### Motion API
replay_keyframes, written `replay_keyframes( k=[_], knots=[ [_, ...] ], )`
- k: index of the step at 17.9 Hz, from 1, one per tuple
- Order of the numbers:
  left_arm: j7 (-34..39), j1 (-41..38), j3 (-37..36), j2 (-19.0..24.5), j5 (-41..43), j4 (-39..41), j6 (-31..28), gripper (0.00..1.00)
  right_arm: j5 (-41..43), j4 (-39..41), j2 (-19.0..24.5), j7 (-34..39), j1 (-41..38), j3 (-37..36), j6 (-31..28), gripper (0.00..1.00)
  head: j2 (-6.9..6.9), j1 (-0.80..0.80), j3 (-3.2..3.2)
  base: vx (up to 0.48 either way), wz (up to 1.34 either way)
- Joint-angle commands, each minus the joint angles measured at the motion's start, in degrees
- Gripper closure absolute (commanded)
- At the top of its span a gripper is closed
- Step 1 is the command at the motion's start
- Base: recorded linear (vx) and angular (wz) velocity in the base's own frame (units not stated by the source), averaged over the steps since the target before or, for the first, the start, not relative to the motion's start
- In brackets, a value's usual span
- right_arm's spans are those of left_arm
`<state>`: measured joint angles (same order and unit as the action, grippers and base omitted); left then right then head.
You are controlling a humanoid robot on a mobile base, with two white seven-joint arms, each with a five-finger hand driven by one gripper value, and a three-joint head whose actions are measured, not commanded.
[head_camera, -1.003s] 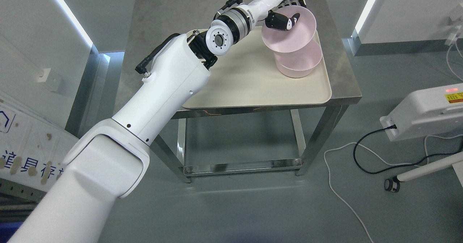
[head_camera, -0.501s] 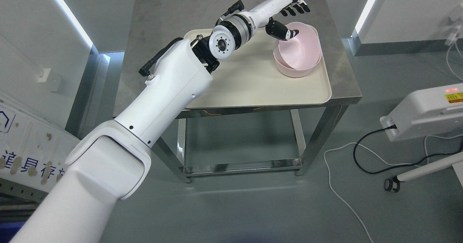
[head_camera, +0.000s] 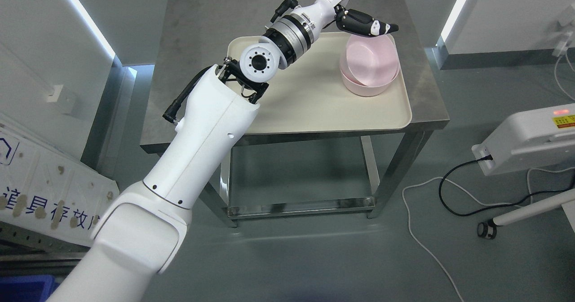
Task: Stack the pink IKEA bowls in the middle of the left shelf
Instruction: 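Release the bowl and move the left hand beside the stacked bowls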
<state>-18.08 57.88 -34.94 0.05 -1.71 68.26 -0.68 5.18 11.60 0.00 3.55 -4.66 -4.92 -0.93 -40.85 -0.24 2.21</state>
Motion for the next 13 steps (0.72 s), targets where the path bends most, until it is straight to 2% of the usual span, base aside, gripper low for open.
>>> replay_keyframes(
  k=[1, 4, 10, 13],
  knots=[
    [-6.1, -11.7, 1.3, 0.9, 8.0, 16.1, -2.5, 0.16, 0.0, 0.0, -1.0, 0.0, 0.0, 0.0, 0.0, 0.0, 0.0, 0.0, 0.0, 0.0, 0.0],
    [-5.8, -14.1, -0.2, 0.9, 14.1, 13.2, -2.7, 0.16, 0.0, 0.0, -1.0, 0.0, 0.0, 0.0, 0.0, 0.0, 0.0, 0.0, 0.0, 0.0, 0.0],
    [-0.9, -14.2, 3.2, 0.9, 15.3, 8.1, -2.5, 0.16, 0.0, 0.0, -1.0, 0.0, 0.0, 0.0, 0.0, 0.0, 0.0, 0.0, 0.0, 0.0, 0.0],
    [-1.0, -13.6, 2.6, 0.9, 19.9, 8.3, -2.4, 0.16, 0.0, 0.0, -1.0, 0.0, 0.0, 0.0, 0.0, 0.0, 0.0, 0.0, 0.0, 0.0, 0.0]
  ],
)
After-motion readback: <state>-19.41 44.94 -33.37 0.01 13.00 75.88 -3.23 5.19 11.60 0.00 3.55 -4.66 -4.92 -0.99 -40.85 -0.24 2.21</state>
